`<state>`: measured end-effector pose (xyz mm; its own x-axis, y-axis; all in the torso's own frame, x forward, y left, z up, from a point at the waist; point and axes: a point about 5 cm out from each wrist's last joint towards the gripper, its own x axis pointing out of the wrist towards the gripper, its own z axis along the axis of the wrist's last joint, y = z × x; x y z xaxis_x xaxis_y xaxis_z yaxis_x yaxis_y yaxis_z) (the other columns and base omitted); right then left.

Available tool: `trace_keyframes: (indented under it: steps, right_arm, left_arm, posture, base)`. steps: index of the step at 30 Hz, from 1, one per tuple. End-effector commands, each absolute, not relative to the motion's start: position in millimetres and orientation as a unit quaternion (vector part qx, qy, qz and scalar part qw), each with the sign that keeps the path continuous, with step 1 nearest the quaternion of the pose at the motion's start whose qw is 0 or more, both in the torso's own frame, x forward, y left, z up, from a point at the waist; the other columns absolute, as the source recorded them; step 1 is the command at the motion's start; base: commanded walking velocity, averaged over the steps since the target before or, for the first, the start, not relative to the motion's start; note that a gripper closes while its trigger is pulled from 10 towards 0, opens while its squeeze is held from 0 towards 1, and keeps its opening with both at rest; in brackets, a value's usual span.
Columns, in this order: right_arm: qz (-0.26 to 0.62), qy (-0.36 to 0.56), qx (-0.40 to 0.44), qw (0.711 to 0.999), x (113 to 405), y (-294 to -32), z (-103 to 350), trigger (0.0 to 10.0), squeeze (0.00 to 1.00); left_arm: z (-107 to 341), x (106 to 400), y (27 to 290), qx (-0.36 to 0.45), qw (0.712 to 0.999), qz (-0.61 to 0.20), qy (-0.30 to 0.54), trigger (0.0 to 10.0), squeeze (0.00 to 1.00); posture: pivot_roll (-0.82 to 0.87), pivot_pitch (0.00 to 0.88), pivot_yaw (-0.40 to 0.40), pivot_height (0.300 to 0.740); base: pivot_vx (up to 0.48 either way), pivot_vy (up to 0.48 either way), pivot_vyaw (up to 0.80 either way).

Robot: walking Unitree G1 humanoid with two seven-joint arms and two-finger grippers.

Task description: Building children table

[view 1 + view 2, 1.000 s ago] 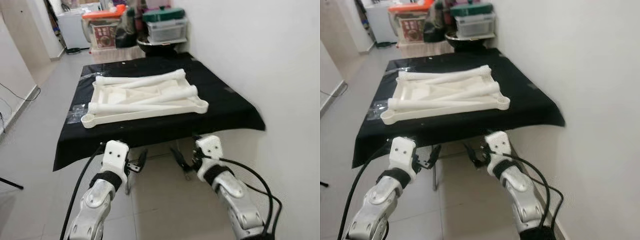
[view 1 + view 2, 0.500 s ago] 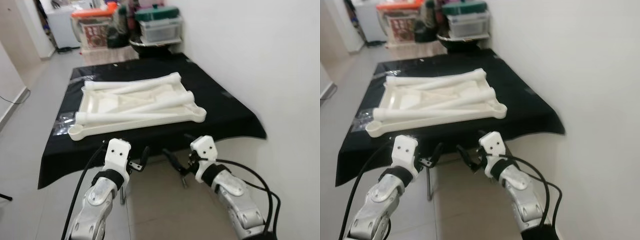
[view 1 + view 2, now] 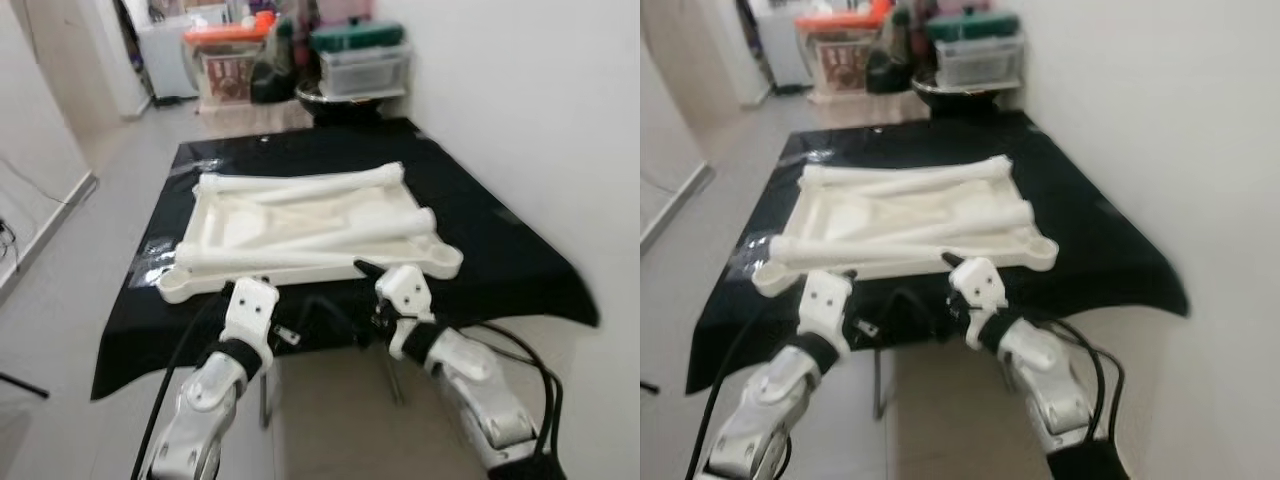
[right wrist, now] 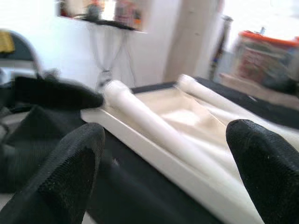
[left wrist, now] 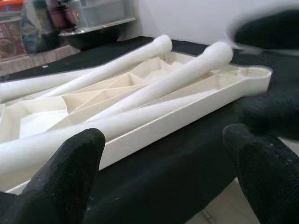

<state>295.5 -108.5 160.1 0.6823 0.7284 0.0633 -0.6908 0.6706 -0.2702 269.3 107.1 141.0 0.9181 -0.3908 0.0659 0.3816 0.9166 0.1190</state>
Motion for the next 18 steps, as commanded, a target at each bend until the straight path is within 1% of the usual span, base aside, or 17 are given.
trace_keyframes:
  steps: [1,2,3,6,10,16,18]
  right_arm:
    - [0.429,-0.106,-0.162,0.882,298.4,-102.2,182.8,10.0,0.00]
    - [0.429,-0.106,-0.162,0.882,298.4,-102.2,182.8,10.0,0.00]
    - [0.435,-0.111,-0.174,0.876,301.1,-103.5,191.4,10.0,0.00]
    - [0.423,-0.131,-0.193,0.875,310.7,-110.1,213.9,10.0,0.00]
    - [0.413,-0.141,-0.217,0.873,315.3,-115.1,222.6,10.0,0.00]
    - [0.408,-0.132,-0.244,0.870,318.1,-117.4,223.5,10.0,0.00]
    - [0.399,-0.121,-0.254,0.873,320.8,-118.1,221.1,10.0,0.00]
  left_arm:
    - [139.9,269.3,102.8,0.067,0.972,-0.223,-0.041,10.0,0.00]
    - [139.9,269.3,102.8,0.067,0.972,-0.223,-0.041,10.0,0.00]
    - [140.5,269.9,102.0,0.067,0.971,-0.226,-0.042,10.0,0.00]
    - [142.8,272.6,102.1,0.062,0.973,-0.220,-0.046,10.0,0.00]
    - [143.5,273.9,104.5,0.054,0.976,-0.207,-0.046,10.0,0.00]
    - [141.2,273.2,108.9,0.057,0.978,-0.194,-0.043,10.0,0.00]
    - [141.2,272.6,112.1,0.062,0.981,-0.180,-0.043,10.0,0.00]
  posture:
    - [-0.08,0.000,-0.014,0.740]
    - [-0.08,0.000,-0.014,0.740]
    - [-0.08,0.000,-0.014,0.740]
    - [-0.08,0.000,-0.021,0.740]
    - [-0.08,0.000,-0.024,0.740]
    - [-0.07,0.000,-0.022,0.740]
    - [-0.07,0.000,-0.023,0.740]
  base:
    - [0.266,0.000,0.00]
    - [0.266,0.000,0.00]
    - [0.266,0.000,0.00]
    - [0.261,0.000,0.00]
    - [0.258,0.000,0.00]
    - [0.251,0.000,0.00]
    - [0.000,0.000,0.00]
